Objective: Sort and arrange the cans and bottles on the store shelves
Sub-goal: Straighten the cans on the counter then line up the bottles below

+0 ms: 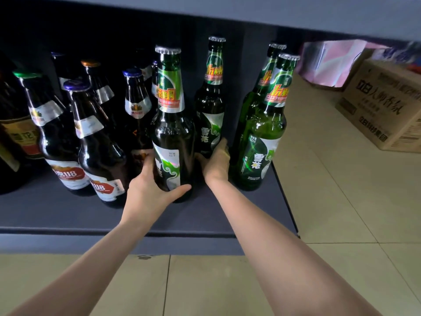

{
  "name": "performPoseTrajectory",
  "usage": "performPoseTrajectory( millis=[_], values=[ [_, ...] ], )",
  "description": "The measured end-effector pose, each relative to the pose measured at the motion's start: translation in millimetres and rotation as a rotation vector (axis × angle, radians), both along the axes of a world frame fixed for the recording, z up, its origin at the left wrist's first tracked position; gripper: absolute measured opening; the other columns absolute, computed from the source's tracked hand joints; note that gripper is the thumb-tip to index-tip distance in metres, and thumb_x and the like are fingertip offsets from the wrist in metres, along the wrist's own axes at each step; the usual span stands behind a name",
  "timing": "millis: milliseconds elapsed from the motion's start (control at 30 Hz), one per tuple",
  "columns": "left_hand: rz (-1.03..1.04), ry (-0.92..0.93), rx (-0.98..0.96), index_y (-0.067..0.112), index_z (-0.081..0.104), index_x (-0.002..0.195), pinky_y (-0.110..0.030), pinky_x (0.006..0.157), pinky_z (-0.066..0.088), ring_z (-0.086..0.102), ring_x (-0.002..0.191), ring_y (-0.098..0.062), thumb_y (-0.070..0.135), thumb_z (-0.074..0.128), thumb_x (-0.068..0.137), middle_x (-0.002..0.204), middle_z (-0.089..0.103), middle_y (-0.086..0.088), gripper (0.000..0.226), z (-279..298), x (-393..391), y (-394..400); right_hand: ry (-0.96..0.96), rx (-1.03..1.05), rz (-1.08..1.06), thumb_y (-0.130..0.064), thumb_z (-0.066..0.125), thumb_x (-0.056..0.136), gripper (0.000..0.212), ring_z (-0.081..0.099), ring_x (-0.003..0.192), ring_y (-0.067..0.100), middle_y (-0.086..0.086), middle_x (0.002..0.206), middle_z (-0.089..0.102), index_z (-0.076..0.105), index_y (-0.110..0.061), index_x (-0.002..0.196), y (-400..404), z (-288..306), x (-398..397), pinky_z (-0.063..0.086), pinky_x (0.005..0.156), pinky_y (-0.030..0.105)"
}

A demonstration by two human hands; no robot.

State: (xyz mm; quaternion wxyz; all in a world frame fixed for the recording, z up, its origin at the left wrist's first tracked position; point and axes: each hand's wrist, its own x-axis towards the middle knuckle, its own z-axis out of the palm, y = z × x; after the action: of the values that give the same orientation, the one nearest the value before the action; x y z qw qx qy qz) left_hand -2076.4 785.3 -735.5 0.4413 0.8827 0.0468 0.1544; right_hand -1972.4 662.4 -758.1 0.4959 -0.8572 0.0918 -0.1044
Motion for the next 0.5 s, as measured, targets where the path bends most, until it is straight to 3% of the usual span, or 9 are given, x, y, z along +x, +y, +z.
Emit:
performPoseTrajectory(
  millis=[200,367,500],
  values=[
    [-0.019,-0.003,0.006,0.015,0.044,0.124,-0.019,0.077,0.037,0.05,0.08,-0.005,0.031,0.084,0.062,0.088,0.055,0.014,0.075,-2.4,0.5,3.6,0.021,0.005,0.048,-0.015,0.069,0.084,0.084,0.035,0.133,0.029,0.019,0.141,0.039,0.015,-0.003,0.146,-6.4,0.1,13.8,0.028,0.104,0.029],
    [-0.039,0.004,-0.013,0.019,0.044,0.123,-0.02,0.079,0.038,0.051,0.087,-0.006,0.031,0.084,0.063,0.09,0.054,0.014,0.072,-3.8,1.4,4.5,0.088,0.032,0.064,-0.012,0.067,0.085,0.082,0.032,0.137,0.027,0.015,0.147,0.034,0.014,-0.008,0.148,-9.8,-2.7,-0.7,0.026,0.108,0.03],
    [-0.042,0.003,-0.004,0.016,0.042,0.125,-0.021,0.08,0.038,0.054,0.093,-0.01,0.032,0.083,0.065,0.097,0.057,0.009,0.075,-5.7,1.0,2.3,-0.045,-0.085,0.195,-0.002,0.066,0.082,0.077,0.039,0.131,0.027,0.015,0.142,0.04,0.022,-0.007,0.145,-17.9,-14.9,-49.1,0.03,0.103,0.025]
  ],
)
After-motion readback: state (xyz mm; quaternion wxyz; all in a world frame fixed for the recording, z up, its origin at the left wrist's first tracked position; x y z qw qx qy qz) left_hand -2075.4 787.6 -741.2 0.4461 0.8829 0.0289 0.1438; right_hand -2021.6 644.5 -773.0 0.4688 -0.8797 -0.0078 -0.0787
